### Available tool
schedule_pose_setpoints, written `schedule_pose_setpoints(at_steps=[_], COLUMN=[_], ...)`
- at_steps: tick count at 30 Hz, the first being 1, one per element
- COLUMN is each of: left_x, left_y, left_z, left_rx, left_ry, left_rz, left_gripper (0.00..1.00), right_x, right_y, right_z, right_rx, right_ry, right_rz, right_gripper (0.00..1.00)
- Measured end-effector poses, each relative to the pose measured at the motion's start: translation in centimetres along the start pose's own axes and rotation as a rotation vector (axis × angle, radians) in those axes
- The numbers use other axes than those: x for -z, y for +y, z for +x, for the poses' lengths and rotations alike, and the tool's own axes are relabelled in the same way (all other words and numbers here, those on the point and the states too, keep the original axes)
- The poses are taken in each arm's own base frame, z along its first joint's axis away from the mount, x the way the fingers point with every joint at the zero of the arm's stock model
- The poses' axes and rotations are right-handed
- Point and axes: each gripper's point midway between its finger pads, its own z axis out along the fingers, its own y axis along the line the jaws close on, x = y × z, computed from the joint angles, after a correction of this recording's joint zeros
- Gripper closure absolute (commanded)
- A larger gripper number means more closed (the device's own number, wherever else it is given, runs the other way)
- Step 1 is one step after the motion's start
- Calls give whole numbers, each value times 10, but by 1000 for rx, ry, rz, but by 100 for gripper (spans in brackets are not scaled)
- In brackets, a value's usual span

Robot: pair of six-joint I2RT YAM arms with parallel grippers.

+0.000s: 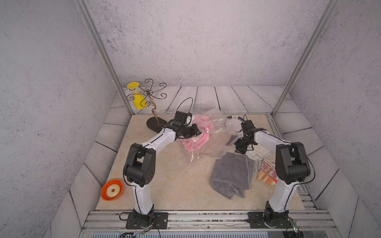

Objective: Place the folded towel into the vacuum bag
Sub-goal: Adjust the towel at the center of the board.

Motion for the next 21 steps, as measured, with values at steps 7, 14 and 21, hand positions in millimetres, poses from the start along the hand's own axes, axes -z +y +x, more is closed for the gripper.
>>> schedule_pose_setpoints(at_steps=[7,14,21], left_x=[9,10,11], left_y=[15,17,20], left_z=[-13,-14,-12], left_rx=[21,36,43], left_ry=[-49,-57,-55], left_rz=[-57,-69,-82], left_gripper=[100,100,100], right_x=[41,48,4], right_y=[-18,-48,-55], right_z=[7,105,153], right_rx=[83,234,373], right_ry=[-89,142,384], right_rz=[177,335,400], right_gripper=[17,18,15])
